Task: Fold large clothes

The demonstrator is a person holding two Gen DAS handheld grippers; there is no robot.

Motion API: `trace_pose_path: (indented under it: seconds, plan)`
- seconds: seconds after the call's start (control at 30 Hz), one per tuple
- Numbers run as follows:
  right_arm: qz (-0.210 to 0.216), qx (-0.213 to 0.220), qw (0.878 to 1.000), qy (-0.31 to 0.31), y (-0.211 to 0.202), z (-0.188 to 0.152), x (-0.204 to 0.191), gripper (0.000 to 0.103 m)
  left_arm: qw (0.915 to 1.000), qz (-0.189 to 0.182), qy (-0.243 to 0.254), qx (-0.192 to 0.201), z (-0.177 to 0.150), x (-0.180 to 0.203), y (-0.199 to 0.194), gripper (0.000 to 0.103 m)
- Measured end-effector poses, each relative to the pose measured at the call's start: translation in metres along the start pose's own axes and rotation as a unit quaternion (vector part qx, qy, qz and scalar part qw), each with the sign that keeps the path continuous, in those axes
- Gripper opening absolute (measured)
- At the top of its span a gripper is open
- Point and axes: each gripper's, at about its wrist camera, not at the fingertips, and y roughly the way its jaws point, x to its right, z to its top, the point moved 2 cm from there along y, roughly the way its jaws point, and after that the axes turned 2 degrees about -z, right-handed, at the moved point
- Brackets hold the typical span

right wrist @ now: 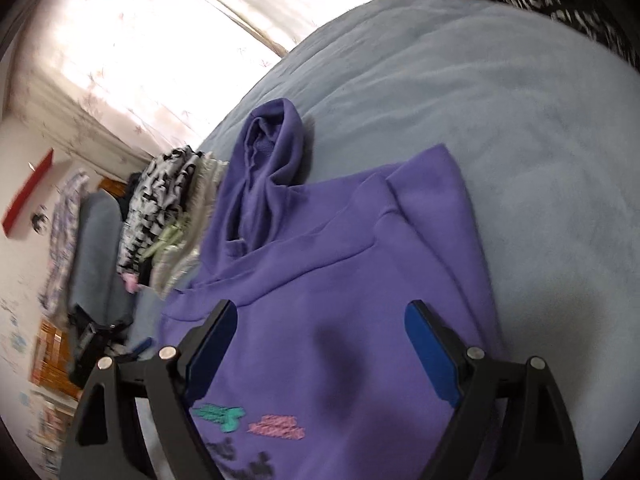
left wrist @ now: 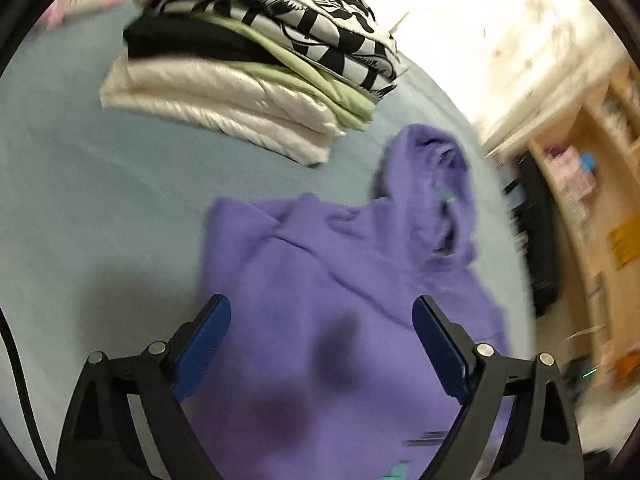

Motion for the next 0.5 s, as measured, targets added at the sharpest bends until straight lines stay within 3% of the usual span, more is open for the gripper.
trace_pose_path:
  seconds: [0.2,0.3,0.33,0.4,0.43,0.5]
  plan:
    - [-0.067,0.026,0.994,-0.087,0.008,0.016,-0.009,0.086,0.9933,0.068,0.093,-0.004,0.005,-0.004,0.016,0.089]
    - [-0.099,0.032,0.987,-0.121,0.020,0.030,-0.011,0.084,0.9855,0.102,0.135,-0.012,0.009,-0.002,0.030,0.075]
    - [-0.106,0.030,0.986,-0.127,0.024,0.034,-0.011,0.076,0.9842,0.106,0.141,-0.015,0.010,-0.001,0.033,0.067]
    - [-0.105,0.006,0.985,-0.141,0.040,0.040,-0.010,0.058,0.9834,0.105,0.147,-0.019,0.015,0.001,0.040,0.064]
    - [-0.107,-0.009,0.983,-0.147,0.048,0.042,-0.010,0.053,0.9826,0.108,0.150,-0.017,0.017,0.002,0.042,0.063]
    - [-0.136,-0.034,0.976,-0.166,0.062,0.042,-0.009,0.053,0.9792,0.116,0.166,-0.010,0.020,0.005,0.047,0.063]
